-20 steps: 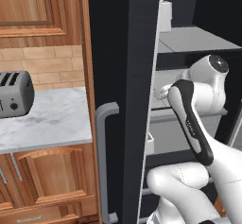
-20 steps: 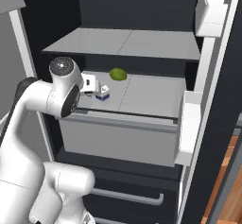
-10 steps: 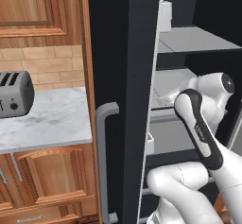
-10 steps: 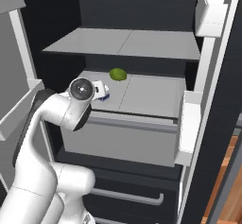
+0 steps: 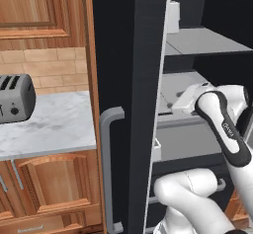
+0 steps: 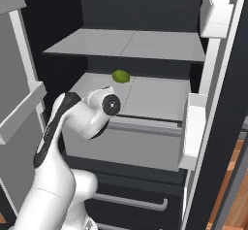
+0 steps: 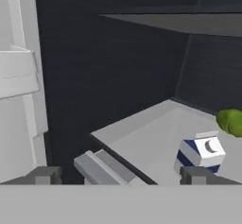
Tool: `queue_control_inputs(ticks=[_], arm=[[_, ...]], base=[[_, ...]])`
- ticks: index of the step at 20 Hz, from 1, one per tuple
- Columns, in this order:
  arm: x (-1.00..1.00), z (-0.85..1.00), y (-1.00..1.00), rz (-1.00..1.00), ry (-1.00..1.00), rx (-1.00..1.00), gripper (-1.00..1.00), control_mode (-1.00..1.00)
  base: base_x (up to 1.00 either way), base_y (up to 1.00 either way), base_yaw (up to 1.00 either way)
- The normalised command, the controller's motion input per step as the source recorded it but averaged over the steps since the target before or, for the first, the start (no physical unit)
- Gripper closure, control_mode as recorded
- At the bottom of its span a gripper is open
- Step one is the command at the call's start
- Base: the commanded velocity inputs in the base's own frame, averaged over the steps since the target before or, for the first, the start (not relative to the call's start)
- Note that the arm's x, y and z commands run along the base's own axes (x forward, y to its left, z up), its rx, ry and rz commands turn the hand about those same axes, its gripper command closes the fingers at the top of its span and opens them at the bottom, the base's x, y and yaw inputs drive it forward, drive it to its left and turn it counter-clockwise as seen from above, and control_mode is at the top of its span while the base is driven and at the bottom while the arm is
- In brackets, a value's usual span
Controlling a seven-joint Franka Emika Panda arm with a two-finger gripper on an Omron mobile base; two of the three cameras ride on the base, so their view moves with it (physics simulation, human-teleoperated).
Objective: Take out the milk from the fridge and place it on the tray on the counter. Then take the sugar cube near the tray and place it in the tray.
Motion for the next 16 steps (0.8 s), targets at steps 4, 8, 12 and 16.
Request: queue_control_inputs(ticks=[4,8,12,16], arm=[[0.32,-0.26,-0.01,0.25,-0.01,0.14,-1.0,-1.0],[0.25,-0.11,0.01,0.2,0.0,0.01,-1.0,-1.0],[0.28,0.0,0.0,0.12,0.0,0.04,-1.0,-1.0],[0.39,0.0,0.03,0.02,0.0,0.02,-1.0,-1.0]], base=[[0.0,0.0,0.0],[0.0,0.0,0.0],[0.0,0.0,0.0],[0.0,0.0,0.0]])
